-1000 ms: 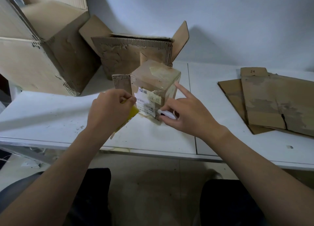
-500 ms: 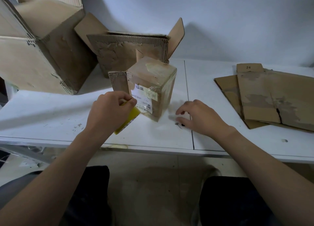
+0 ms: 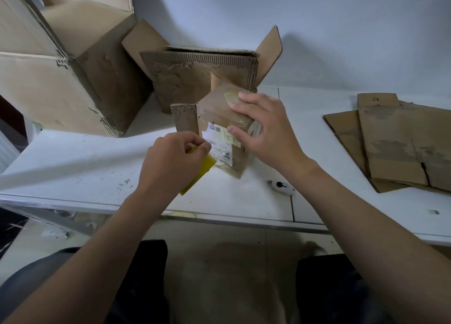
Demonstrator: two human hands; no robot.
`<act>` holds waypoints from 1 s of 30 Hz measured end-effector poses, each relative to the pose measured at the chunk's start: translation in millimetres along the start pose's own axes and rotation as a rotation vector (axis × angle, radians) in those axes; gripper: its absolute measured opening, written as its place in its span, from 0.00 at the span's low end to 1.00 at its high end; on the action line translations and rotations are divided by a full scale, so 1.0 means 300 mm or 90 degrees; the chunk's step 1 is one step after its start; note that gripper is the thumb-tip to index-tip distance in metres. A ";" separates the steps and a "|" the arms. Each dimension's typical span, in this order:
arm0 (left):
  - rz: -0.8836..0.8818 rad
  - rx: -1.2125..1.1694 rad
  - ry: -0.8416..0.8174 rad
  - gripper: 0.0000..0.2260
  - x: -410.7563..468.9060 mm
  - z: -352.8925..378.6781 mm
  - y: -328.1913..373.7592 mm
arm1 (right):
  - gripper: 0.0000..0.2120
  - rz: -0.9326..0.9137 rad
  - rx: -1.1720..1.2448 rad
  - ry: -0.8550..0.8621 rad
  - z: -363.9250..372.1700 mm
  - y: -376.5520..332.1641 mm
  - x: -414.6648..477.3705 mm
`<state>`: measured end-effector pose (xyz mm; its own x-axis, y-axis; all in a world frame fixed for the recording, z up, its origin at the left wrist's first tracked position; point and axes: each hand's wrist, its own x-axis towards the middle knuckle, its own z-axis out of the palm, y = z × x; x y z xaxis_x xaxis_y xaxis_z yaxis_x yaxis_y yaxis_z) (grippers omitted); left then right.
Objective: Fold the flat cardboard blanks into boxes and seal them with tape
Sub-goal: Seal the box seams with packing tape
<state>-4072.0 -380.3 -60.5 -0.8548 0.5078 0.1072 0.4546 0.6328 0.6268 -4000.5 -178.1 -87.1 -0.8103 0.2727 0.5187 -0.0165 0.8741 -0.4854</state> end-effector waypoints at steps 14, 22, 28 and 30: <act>-0.016 0.007 -0.001 0.10 -0.005 -0.022 -0.007 | 0.34 0.199 -0.072 -0.188 -0.096 -0.090 0.052; -0.023 0.002 -0.014 0.11 -0.024 -0.038 0.025 | 0.33 0.276 -0.174 -0.275 -0.265 -0.127 0.039; -0.003 -0.009 0.005 0.11 -0.033 -0.029 0.081 | 0.33 0.344 -0.067 -0.202 -0.368 -0.087 -0.048; -0.003 -0.019 0.007 0.11 -0.029 -0.011 0.110 | 0.35 0.370 -0.049 -0.142 -0.404 -0.055 -0.066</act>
<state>-4050.3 -365.8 -38.3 -0.8596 0.4982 0.1134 0.4433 0.6169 0.6504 -3913.1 -149.2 -4.0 -0.7768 0.6294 0.0219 0.4990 0.6364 -0.5882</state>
